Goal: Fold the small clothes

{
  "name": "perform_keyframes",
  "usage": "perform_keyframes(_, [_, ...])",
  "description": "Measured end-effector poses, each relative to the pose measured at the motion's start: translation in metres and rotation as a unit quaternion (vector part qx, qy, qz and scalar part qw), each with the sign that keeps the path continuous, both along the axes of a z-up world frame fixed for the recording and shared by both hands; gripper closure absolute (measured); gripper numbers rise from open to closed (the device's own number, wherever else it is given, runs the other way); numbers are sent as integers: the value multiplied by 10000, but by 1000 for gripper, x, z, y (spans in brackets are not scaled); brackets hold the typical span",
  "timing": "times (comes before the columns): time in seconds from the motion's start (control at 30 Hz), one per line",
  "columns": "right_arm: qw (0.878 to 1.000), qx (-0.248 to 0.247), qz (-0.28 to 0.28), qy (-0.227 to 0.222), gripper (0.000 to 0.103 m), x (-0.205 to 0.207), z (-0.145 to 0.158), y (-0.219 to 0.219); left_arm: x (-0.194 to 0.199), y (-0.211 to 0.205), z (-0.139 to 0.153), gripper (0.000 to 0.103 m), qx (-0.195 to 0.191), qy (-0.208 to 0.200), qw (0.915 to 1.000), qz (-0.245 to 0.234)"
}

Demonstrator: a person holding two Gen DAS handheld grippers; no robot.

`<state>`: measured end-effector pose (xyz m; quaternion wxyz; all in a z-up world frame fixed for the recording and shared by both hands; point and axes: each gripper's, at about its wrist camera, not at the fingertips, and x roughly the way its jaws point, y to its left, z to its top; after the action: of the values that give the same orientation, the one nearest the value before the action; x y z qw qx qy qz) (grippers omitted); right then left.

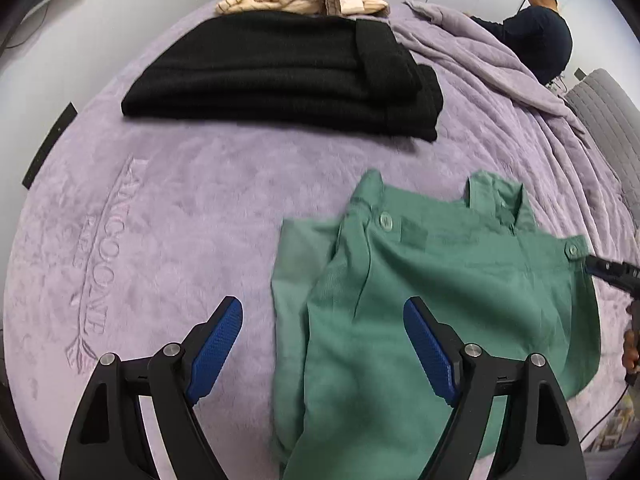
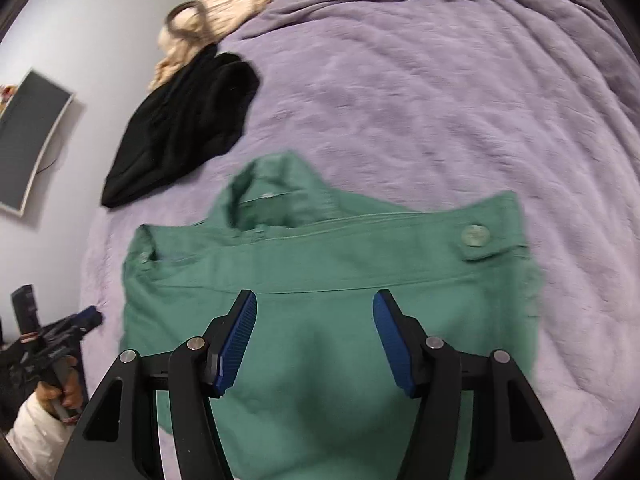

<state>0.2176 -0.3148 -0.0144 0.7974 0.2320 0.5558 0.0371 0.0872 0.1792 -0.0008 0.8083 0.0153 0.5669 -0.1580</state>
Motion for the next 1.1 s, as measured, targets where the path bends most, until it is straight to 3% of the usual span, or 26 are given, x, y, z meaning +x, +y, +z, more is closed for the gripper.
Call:
perform_keyframes(0.1, [9969,257,741,-78,38,31,0,69,-19,4,-27,20,30,370,9992,-139])
perform_keyframes(0.27, [9876,336,1534,-75,38,84,-15,171,-42,9,-51,20,-410,699,9964,-265])
perform_keyframes(0.43, [9828,262,1828,56,38,134,-41,231,-52,17,-61,52,-819,834,9924,-386])
perform_keyframes(0.47, [9820,195,1862,232,39,141,-51,236,-53,18,-65,68,-874,895,9913,-421])
perform_keyframes(0.53, [9787,50,1924,715,69,144,-70,246,-56,21,-70,91,-849,909,9911,-476])
perform_keyframes(0.57, [9755,175,2048,787,98,140,-72,249,-58,24,-72,94,-967,939,9897,-484])
perform_keyframes(0.67, [9707,-93,2377,337,99,128,-46,260,-70,39,-66,94,-1282,911,9864,-487])
perform_keyframes(0.8, [9690,-419,2436,23,100,150,-28,273,-90,51,-65,94,-1266,863,9867,-541])
perform_keyframes(0.93, [9753,-965,1956,334,100,170,-56,256,-100,59,-80,94,-1182,978,9875,-360])
perform_keyframes(1.0, [9815,-855,1647,471,100,166,-63,238,-103,61,-78,94,-1206,983,9874,-289])
perform_keyframes(1.1, [9892,-561,1309,360,99,145,-46,208,-110,62,-59,94,-992,765,9917,-296])
